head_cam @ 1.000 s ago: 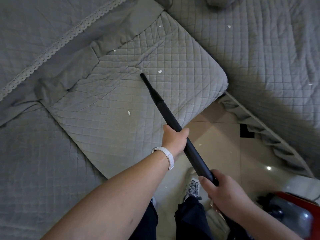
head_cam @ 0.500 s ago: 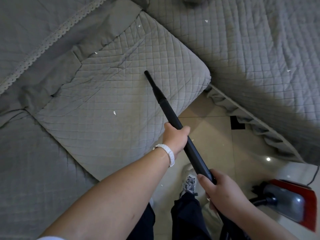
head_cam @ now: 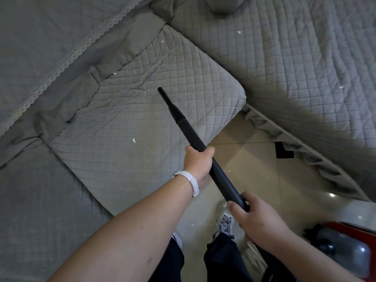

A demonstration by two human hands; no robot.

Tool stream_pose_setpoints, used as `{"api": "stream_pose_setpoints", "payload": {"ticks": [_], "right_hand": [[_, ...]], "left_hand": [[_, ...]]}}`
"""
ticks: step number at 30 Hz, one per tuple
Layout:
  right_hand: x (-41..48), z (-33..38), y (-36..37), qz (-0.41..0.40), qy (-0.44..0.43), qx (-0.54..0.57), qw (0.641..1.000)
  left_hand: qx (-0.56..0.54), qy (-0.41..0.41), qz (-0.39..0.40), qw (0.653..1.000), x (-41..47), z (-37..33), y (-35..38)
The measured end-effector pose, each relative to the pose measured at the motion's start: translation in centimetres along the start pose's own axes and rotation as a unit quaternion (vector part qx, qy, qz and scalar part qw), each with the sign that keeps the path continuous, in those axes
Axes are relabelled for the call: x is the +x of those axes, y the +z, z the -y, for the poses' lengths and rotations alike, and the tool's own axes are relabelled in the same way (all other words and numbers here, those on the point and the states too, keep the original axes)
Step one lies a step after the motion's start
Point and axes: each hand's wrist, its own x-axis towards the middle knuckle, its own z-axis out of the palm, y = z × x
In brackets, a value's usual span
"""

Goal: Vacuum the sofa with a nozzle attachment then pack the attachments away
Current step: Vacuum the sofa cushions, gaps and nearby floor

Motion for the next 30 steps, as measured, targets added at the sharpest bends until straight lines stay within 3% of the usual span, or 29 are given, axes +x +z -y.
{"api": "stream_pose_setpoints", "payload": {"ticks": [15, 30], "right_hand": [[4.3, 9.8, 3.5, -0.01, -0.056, -0.131, 0.99], [7.9, 17.1, 8.4, -0.024, -0.038, -0.155, 0.987]], "left_hand": [[-0.089, 0.005, -0.042, 0.995, 6.3, -3.8, -9.2], [-0.087, -0.037, 0.017, 0.995, 13.0, -6.0, -16.3]]}}
